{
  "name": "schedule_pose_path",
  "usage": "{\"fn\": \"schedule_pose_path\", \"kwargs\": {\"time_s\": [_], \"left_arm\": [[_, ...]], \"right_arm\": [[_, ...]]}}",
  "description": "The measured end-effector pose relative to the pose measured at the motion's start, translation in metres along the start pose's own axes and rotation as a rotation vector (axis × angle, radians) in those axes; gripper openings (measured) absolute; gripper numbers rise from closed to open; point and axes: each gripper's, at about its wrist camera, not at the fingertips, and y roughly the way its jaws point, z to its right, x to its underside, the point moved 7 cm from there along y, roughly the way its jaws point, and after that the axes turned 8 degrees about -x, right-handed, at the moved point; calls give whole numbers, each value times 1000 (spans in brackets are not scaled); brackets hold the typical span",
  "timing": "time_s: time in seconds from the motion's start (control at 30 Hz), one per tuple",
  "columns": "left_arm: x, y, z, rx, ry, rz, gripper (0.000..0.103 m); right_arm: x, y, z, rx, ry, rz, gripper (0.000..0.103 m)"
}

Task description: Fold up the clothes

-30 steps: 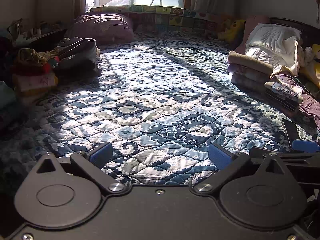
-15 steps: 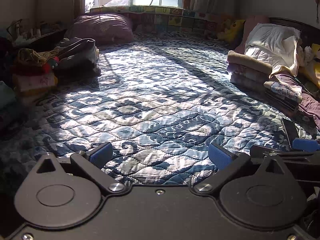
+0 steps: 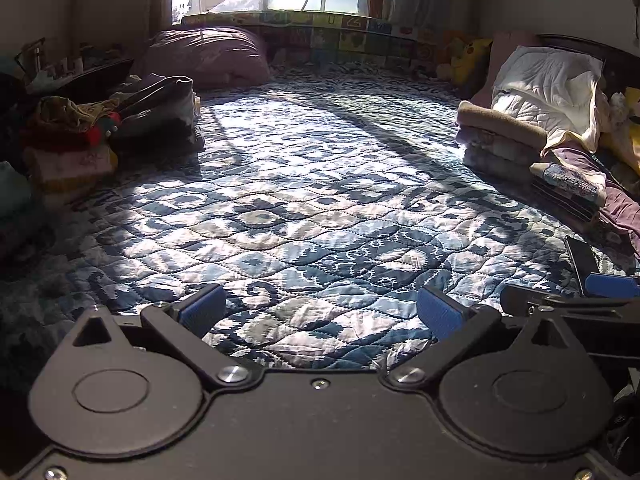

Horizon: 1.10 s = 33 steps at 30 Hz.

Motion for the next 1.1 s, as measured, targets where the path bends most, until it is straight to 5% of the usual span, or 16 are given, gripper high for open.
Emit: {"fn": "schedule_pose_path", "kwargs": {"time_s": [0.33,0.47,0.67,0.9,1.1], "left_arm": [[-4,24,-72,-54,-133,9,103],[-3,40,-137,-146,-235,52,103],[13,68,-243,-275,-380,-35,103],[-15,66,-366,-490,-452,83,100],[-50,71,-455,-563,-539,177,85]], "right_arm": [[-13,31,-35,-149,-66,12,103],[-25,57,-63,-233,-125,37,103],[-34,107,-107,-377,-142,32,103],[-39,157,-147,-440,-210,-34,103],[-37,186,-163,-499,-220,-82,103]]}}
